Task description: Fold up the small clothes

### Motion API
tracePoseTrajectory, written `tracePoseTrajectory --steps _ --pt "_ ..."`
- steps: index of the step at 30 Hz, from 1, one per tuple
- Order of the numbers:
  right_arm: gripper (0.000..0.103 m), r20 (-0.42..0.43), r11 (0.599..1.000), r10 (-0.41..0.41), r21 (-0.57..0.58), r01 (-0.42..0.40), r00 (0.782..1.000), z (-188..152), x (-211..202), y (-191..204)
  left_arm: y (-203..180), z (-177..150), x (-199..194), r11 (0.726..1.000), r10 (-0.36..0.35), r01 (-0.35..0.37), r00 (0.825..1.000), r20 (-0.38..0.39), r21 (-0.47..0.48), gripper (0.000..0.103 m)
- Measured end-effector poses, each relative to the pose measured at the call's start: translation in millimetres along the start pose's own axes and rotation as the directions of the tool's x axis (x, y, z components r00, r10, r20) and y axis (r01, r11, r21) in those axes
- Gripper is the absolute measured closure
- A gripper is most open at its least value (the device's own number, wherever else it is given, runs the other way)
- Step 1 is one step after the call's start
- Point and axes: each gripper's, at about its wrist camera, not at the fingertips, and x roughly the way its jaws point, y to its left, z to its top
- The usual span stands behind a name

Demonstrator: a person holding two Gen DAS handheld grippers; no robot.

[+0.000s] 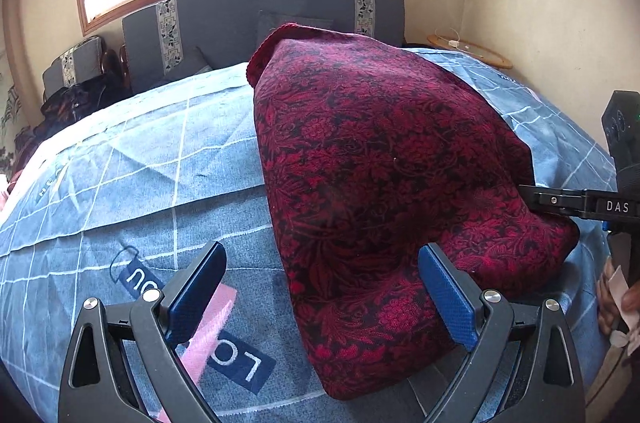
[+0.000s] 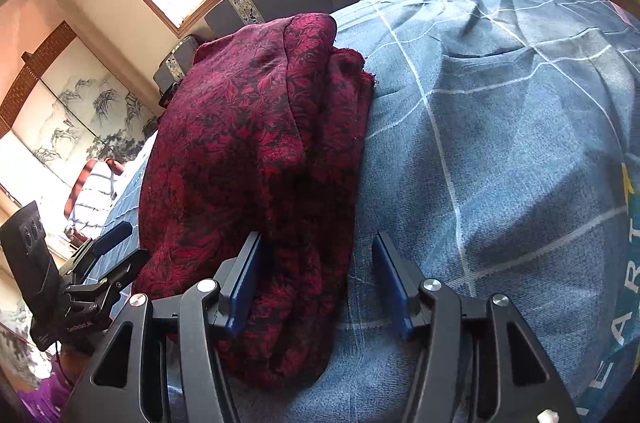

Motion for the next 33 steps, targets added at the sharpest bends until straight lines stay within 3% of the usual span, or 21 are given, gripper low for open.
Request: tracePoseTrajectory --steps 13,16,19,21,23,26,28,30,31,33 --pt "0.042 -0.002 1.0 -0.002 -0.022 0.002 1.0 -1.1 0.9 5.2 13.6 16.2 23.9 1.0 -0.002 0.001 1.0 -0.023 -0.019 0.0" --pt "0.041 -0.003 1.0 -0.002 -0.024 0.002 1.0 -1.5 1.2 6.3 20.4 20.5 30.1 0.998 -0.053 0.052 0.998 -0.031 -0.047 0.0" --pt "0.04 -0.007 1.0 0.003 -0.018 -0.004 1.0 -1.4 0.8 6.0 32.1 25.7 40.8 0.98 -0.177 0.171 0.983 -0.053 -0.101 0.0" --pt "0.037 -0.016 1.0 0.022 -0.014 -0.022 1.0 -0.2 0.9 5.3 42.9 29.9 49.5 0.954 -0.275 0.263 0.959 -0.068 -0.146 0.0" --pt "0.035 -0.035 0.998 0.056 -0.003 -0.056 0.998 4.3 2.9 2.2 55.5 34.7 60.6 0.911 -0.381 0.36 0.921 -0.079 -0.2 0.0" --pt "0.034 -0.039 0.997 0.078 -0.002 -0.079 0.996 18.3 4.1 -0.3 74.0 42.4 77.4 0.822 -0.528 0.488 0.847 -0.068 -0.294 0.0" --pt "0.031 -0.042 0.994 0.106 0.005 -0.106 0.993 31.5 7.0 -3.0 84.3 47.7 89.1 0.767 -0.591 0.536 0.804 -0.064 -0.352 0.0" --pt "0.026 -0.069 0.988 0.157 0.011 -0.157 0.985 45.2 15.5 -5.9 92.8 51.7 100.3 0.672 -0.688 0.618 0.725 -0.036 -0.409 0.0" --pt "0.025 -0.087 0.986 0.167 0.009 -0.167 0.982 51.5 22.0 -7.1 95.9 53.3 106.0 0.633 -0.72 0.639 0.693 -0.03 -0.437 0.0" --pt "0.02 -0.109 0.987 0.157 0.008 -0.158 0.981 61.7 33.7 -10.4 99.4 58.7 111.4 0.604 -0.745 0.657 0.666 -0.027 -0.45 0.0"
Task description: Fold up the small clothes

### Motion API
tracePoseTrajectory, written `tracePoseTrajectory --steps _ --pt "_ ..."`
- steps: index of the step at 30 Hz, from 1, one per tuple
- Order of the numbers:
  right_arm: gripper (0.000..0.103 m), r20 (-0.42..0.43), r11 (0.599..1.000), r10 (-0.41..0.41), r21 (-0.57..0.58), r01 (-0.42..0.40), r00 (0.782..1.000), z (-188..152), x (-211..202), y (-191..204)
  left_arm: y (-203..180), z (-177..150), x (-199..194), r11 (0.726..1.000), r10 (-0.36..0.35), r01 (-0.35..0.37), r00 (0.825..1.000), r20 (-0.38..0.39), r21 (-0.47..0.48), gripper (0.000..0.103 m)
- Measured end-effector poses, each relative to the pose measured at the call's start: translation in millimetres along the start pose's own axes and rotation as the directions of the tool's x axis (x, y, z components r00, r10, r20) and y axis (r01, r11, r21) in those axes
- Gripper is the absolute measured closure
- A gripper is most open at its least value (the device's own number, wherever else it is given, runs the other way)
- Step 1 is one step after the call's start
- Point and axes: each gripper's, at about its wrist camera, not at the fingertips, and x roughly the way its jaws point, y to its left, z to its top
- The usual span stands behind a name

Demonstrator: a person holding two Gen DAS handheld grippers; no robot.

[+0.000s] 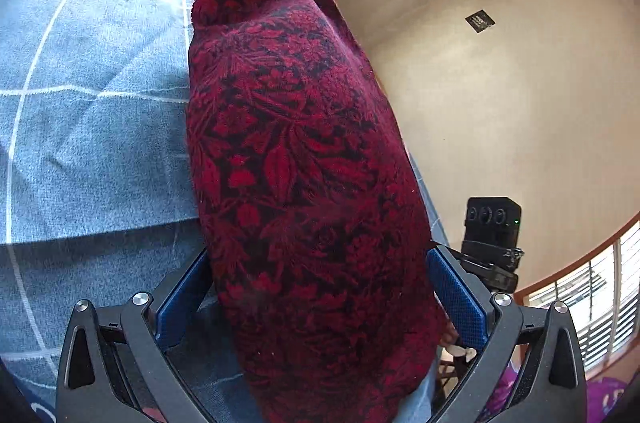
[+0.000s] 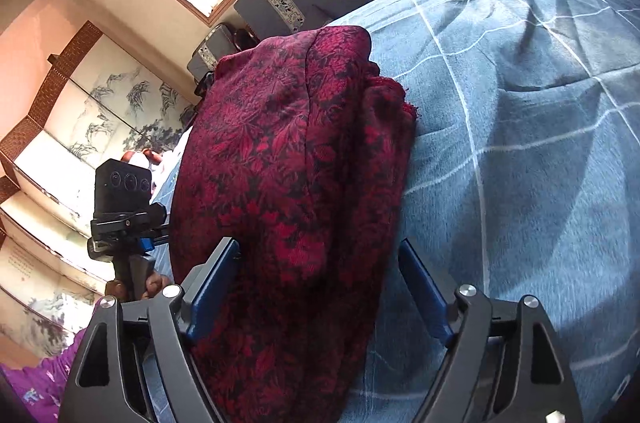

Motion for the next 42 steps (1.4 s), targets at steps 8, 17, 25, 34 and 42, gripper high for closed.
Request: tracePoseTrajectory --steps 8,17,25,34,42 --pt "0.014 -0.047 0.992 0.122 -0.004 -0.122 0.991 15.7 28.9 -1.5 -10.2 9.2 12.2 0.996 0.012 -0.006 0.998 -0.065 0.085 0.0" --pt "0.054 -0.027 0.992 0.121 -0.024 -0.121 0.992 12.2 30.8 17.1 -31.7 -13.1 25.7 0.984 0.146 -0.144 0.989 -0.013 0.104 0.034" --pt "0.06 0.028 0.991 0.134 -0.033 -0.133 0.991 14.4 14.5 45.3 -77.9 -24.2 7.4 0.95 0.248 -0.257 0.966 0.073 0.176 0.038" --pt "0.06 0.057 0.976 0.21 -0.079 -0.205 0.976 -3.4 1.6 100.6 -119.5 -59.6 -54.7 0.899 0.358 -0.392 0.915 0.185 0.197 0.038" --pt "0.06 0.03 0.959 0.267 -0.109 -0.263 0.963 -33.8 9.4 141.5 -137.1 -105.8 -101.1 0.83 0.468 -0.518 0.848 0.249 0.206 0.038"
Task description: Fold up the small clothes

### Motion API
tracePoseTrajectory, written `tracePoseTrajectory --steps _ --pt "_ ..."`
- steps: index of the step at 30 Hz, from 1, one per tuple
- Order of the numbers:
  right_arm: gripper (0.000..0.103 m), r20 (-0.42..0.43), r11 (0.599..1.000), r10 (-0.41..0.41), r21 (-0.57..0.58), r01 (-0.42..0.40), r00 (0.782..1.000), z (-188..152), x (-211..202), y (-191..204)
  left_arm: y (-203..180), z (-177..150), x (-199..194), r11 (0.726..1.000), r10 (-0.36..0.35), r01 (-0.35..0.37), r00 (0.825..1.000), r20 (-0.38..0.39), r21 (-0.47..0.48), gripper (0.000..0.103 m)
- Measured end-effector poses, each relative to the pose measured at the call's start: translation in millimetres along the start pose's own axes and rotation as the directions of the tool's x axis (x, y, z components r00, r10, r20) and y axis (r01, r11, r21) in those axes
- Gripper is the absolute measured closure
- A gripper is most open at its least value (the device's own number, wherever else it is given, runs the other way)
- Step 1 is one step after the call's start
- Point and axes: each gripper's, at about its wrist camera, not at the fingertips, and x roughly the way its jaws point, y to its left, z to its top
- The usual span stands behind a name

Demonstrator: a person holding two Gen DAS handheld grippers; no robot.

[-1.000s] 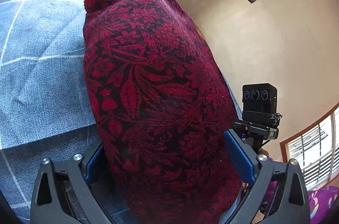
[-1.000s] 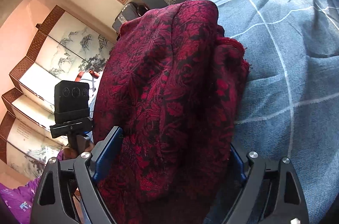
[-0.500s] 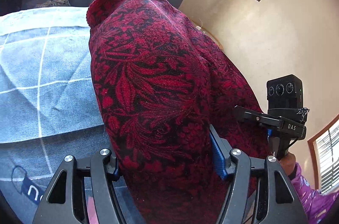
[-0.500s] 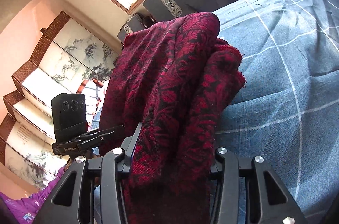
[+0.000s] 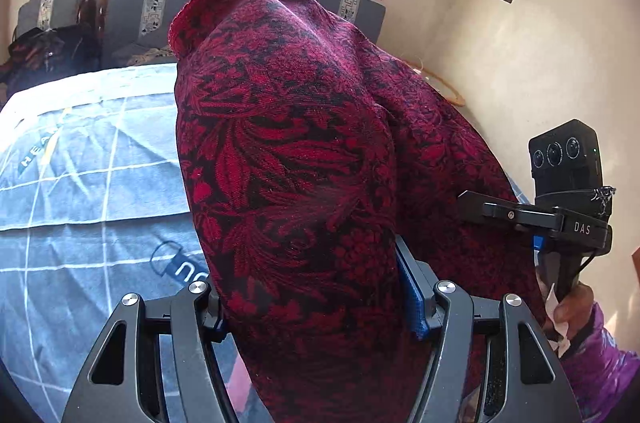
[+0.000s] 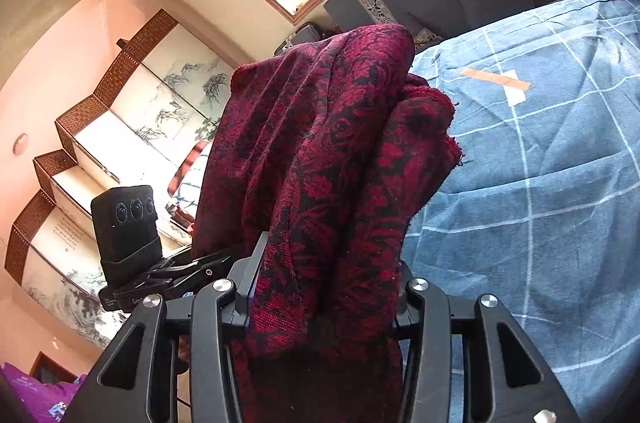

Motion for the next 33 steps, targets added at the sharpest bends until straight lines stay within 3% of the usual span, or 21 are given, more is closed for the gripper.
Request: tracePoseTrajectory --steps 5,14,33 --pt "0.06 -0.027 1.0 0.012 -0.001 -0.012 1.0 -24.6 12.2 14.4 -2.9 -22.9 -17.8 0.998 0.052 -0.052 0.999 0.006 0.02 0.038" --pt "0.06 -0.069 1.0 -0.021 -0.012 0.02 0.997 -49.6 31.6 26.2 12.0 -63.8 -26.2 0.996 0.085 -0.085 0.996 0.0 0.013 0.038" --pt "0.06 -0.114 0.999 -0.043 0.013 0.045 0.993 -63.9 55.3 28.8 27.4 -86.2 -9.2 0.992 0.129 -0.129 0.991 -0.034 0.012 0.038"
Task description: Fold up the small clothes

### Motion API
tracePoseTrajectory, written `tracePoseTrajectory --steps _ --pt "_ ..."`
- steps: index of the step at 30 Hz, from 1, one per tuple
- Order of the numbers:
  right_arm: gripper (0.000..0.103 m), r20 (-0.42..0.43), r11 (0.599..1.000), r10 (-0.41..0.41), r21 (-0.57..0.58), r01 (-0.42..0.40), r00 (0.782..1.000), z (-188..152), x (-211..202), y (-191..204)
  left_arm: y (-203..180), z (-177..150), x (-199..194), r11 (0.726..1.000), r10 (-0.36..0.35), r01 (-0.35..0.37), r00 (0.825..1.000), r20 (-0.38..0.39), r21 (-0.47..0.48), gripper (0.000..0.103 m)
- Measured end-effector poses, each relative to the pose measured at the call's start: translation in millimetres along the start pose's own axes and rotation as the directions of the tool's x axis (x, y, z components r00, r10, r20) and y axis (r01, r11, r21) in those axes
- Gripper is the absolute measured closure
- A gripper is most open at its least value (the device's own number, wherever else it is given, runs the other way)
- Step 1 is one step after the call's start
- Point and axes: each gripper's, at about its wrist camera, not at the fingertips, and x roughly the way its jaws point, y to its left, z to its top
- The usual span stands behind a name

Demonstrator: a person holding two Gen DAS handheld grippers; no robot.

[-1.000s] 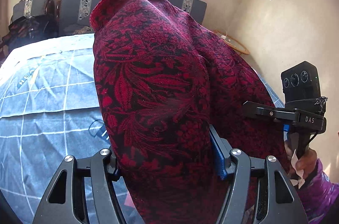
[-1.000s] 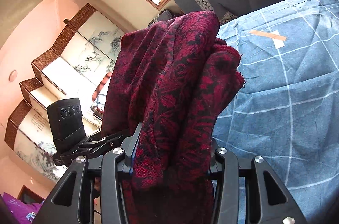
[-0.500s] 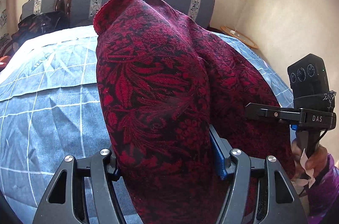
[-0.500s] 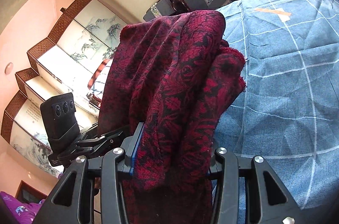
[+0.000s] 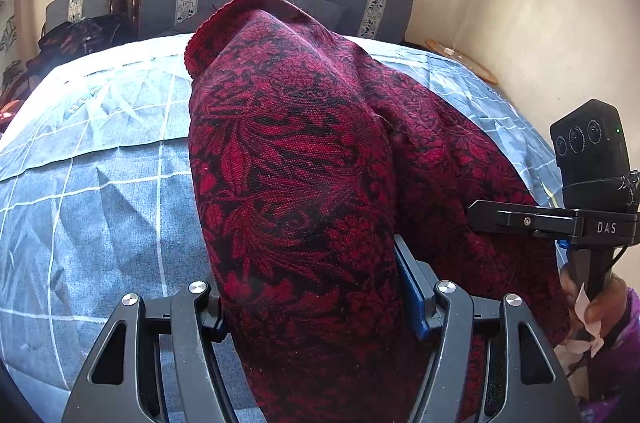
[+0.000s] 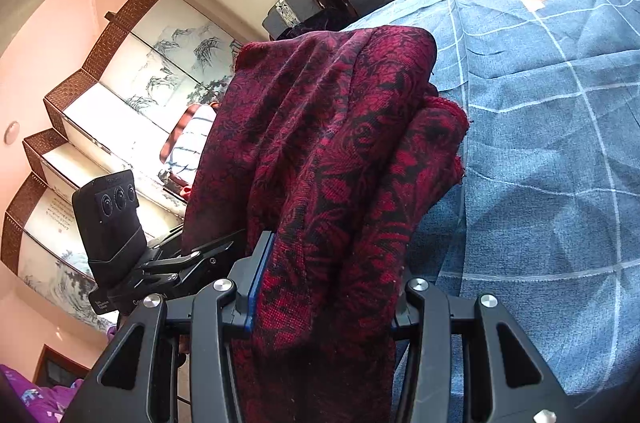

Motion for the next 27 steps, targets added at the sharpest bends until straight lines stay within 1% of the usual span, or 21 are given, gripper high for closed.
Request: tracePoseTrajectory --steps 7,9,11,14,15,17,19,20,22,23,24,25,27 --pt "0.06 -0.005 1.0 -0.008 0.0 0.008 1.0 -3.0 1.4 5.2 8.5 -9.5 6.2 1.0 -0.003 0.003 1.0 0.007 -0.027 0.036" --pt "0.06 -0.008 1.0 -0.024 -0.006 0.024 1.0 -3.7 2.7 5.5 12.6 -13.5 8.2 0.999 -0.002 0.003 1.0 0.016 -0.035 0.034" --pt "0.06 -0.007 0.999 -0.031 -0.01 0.031 0.999 -5.3 3.7 5.0 13.5 -18.0 7.7 0.999 0.014 -0.013 0.999 0.035 -0.037 0.027" --pt "0.055 -0.005 0.999 -0.039 -0.01 0.039 0.999 -5.9 3.5 6.5 13.7 -22.9 4.8 0.998 0.048 -0.045 0.997 0.065 -0.044 0.02" --pt "0.053 0.001 0.999 -0.05 -0.017 0.05 0.999 -6.9 2.9 8.1 13.4 -24.4 3.1 0.997 0.064 -0.061 0.995 0.077 -0.045 0.018" --pt "0.051 0.015 0.997 -0.071 -0.042 0.072 0.997 -9.2 0.3 14.5 11.3 -27.7 -2.2 0.993 0.114 -0.11 0.988 0.108 -0.041 0.013" --pt "0.05 0.049 0.99 -0.107 -0.083 0.111 0.993 -13.4 -5.8 26.3 6.7 -31.4 -9.9 0.985 0.171 -0.168 0.974 0.148 -0.03 0.012" --pt "0.05 0.071 0.985 -0.127 -0.109 0.135 0.989 -15.8 -9.8 33.9 3.3 -33.1 -14.7 0.979 0.204 -0.202 0.964 0.172 -0.024 0.012" --pt "0.048 0.123 0.97 -0.169 -0.153 0.187 0.978 -22.3 -18.6 49.8 -4.5 -35.7 -24.7 0.96 0.277 -0.28 0.936 0.22 -0.017 0.011" --pt "0.045 0.151 0.963 -0.185 -0.168 0.209 0.971 -26.2 -23.0 57.5 -7.0 -35.0 -30.2 0.95 0.307 -0.312 0.92 0.243 -0.016 0.01" --pt "0.04 0.18 0.957 -0.197 -0.177 0.229 0.964 -30.7 -27.6 64.0 -10.6 -36.2 -35.6 0.943 0.324 -0.331 0.908 0.265 -0.018 0.009" --pt "0.038 0.213 0.951 -0.208 -0.184 0.248 0.955 -35.6 -32.4 70.8 -13.9 -37.1 -41.4 0.941 0.33 -0.339 0.899 0.289 -0.022 0.008" --pt "0.03 0.283 0.936 -0.232 -0.195 0.293 0.931 -46.9 -41.6 83.6 -19.3 -39.4 -54.6 0.937 0.34 -0.346 0.879 0.333 -0.043 0.005"
